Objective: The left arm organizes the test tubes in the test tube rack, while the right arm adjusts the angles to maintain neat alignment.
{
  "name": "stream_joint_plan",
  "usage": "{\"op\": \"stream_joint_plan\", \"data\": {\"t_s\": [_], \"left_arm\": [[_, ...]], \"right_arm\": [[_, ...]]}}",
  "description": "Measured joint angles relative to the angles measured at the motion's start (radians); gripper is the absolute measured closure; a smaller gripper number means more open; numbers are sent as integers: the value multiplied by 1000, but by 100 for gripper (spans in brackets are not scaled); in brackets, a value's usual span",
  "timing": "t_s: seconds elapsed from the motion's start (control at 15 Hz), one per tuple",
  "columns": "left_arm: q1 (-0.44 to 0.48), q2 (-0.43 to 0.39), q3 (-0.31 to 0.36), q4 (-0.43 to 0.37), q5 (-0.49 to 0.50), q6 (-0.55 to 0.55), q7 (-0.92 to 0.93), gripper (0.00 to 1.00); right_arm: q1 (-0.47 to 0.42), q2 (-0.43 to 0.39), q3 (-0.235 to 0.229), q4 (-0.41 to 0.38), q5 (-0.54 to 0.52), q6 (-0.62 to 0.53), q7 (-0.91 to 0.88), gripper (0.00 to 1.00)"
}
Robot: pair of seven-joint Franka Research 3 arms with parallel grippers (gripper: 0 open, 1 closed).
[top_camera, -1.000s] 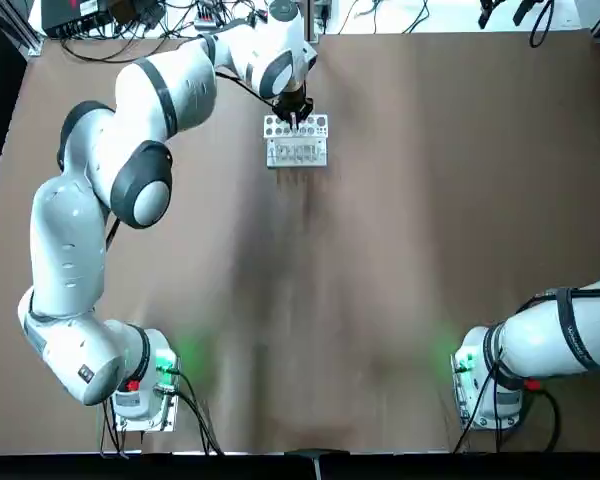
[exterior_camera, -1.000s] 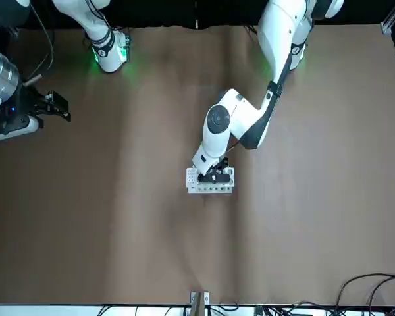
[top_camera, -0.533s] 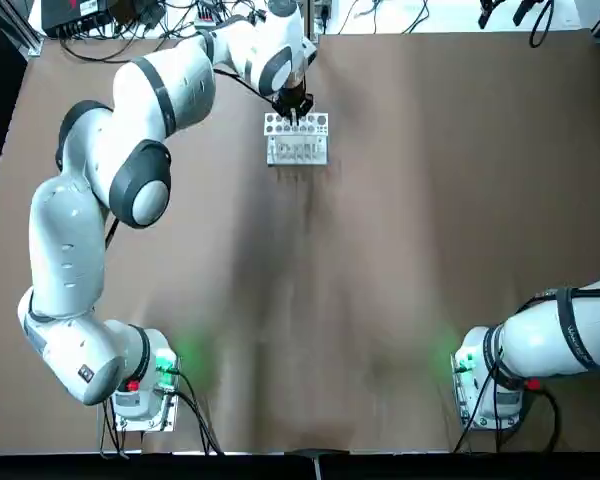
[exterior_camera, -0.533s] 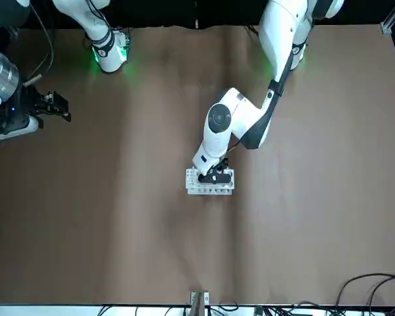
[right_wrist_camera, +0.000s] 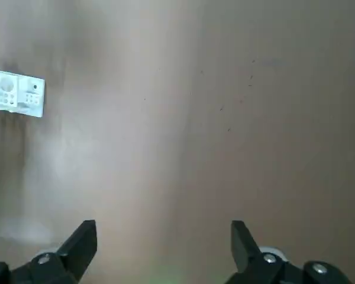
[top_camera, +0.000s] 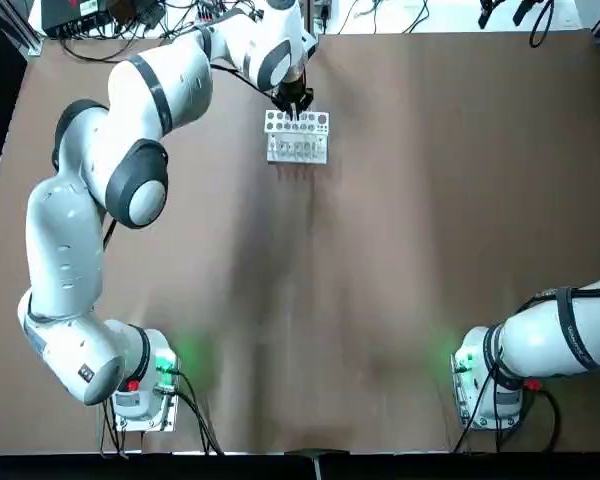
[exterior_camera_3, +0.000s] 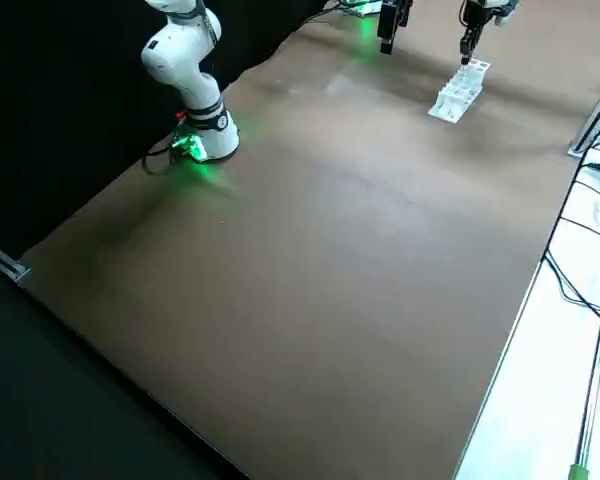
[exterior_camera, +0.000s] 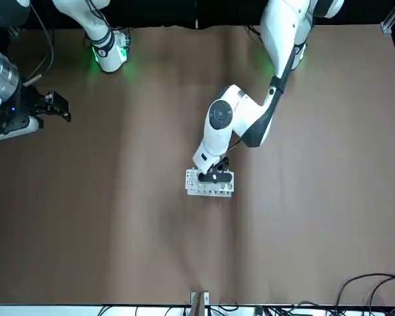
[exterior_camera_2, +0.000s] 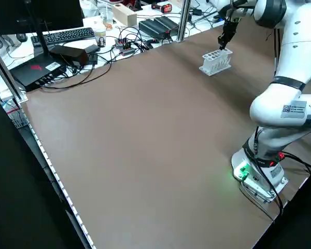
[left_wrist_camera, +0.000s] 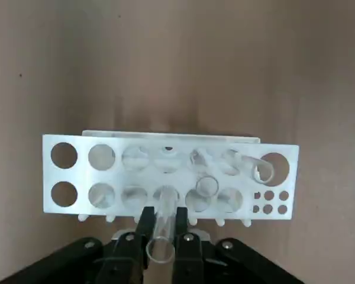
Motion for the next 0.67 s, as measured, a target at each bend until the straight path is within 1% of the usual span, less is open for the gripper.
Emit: {"op": "stream_joint_plan", "data": {"t_s": [0.4, 0.67], "left_arm": [[0, -32, -4, 1, 0, -54, 0, 82], [0, -55, -5, 2, -1, -65, 0, 82]], "right_arm": [[0, 0, 0, 0, 0, 0, 0, 0], [0, 0, 0, 0, 0, 0, 0, 0]]}}
